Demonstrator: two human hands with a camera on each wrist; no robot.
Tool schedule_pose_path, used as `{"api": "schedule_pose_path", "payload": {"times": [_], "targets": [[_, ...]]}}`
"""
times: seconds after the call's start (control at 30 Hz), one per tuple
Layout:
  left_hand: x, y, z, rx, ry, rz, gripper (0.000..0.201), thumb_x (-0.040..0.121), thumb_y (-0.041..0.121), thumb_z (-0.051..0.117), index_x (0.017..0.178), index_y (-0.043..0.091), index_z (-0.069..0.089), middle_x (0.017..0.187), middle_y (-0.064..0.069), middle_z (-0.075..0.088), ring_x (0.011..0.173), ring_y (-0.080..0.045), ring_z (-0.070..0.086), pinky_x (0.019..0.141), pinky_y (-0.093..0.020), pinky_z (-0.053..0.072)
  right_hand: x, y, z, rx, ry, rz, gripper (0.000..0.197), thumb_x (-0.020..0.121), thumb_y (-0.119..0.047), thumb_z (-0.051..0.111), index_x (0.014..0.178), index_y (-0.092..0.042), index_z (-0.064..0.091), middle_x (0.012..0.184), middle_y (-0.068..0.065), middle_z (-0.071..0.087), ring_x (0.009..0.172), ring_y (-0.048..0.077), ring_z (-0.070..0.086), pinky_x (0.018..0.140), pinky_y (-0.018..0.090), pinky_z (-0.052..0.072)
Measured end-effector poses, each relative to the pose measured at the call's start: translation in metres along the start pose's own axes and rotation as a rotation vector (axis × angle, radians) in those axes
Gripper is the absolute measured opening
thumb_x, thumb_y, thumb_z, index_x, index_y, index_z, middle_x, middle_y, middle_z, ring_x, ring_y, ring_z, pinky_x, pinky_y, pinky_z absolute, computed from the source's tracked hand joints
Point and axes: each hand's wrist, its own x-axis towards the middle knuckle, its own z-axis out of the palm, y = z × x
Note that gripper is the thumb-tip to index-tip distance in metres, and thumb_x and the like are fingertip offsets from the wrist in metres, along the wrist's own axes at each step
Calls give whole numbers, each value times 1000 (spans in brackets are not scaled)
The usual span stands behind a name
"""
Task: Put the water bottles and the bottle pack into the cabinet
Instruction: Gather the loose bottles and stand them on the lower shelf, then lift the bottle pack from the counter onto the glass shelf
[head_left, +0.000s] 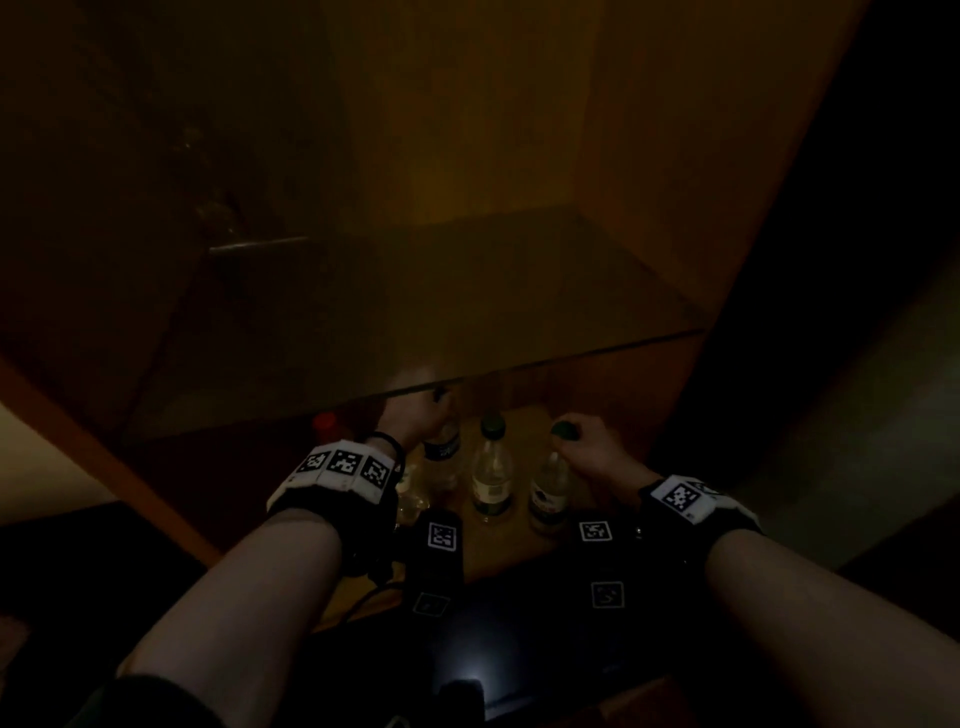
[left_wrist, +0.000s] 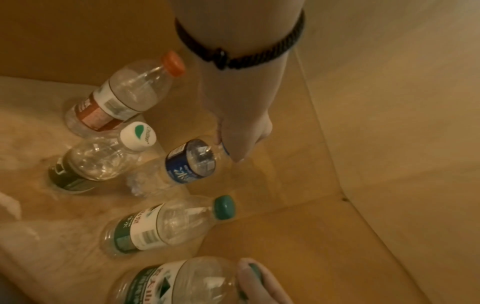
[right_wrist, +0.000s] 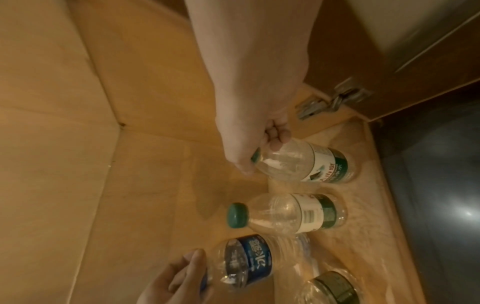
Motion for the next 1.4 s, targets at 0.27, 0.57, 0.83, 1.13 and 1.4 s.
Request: {"api": "schedule_pose_path", "payload": {"times": [0.27,0.57,0.83,1.13,1.4], "targets": [[29,-15,6,-3,16,-92,35,97,17,49,63,19,47,73,-3,52,56,-13,47,44,-19,31,30,-2,1,4,-23,-42,30,91,-23,61,119,-14,60,117,14,65,91,20,58,76,30,49],[41,-21,6,-57,48,-65,24,94,23,59,105,4,67,106,-14,69,96,-31,66,69,-31,47,41,-8,-6,11,-17,-48,32,95,-26,55,123,-10,56,118,15,63,104,28,60,78,31,46],[29,-18,12,-19,-32,-53,33,97,14,51,127,5,58,118,-20,64,106,-38,62,77,-38,50,40,-11,3,47,-24,-24,37,95,-23,53,130,-11,48,127,16,58,116,34,57,98,43,48],[3,-26,12,-221,-64,-22,24,94,20,53,116,13,58,122,-13,60,110,-27,58,91,-37,50,-3,3,14,307,-3,145,75,95,-22,54,152,-12,6,150,16,36,133,34,43,104,42,42],[-69,-46,-10,-323,-98,-3,36,97,10,46,133,14,53,131,-10,56,104,-22,59,78,-30,46,-68,-10,46,204,-169,160,20,98,-14,48,111,-3,58,76,6,55,63,16,51,59,27,42]]}}
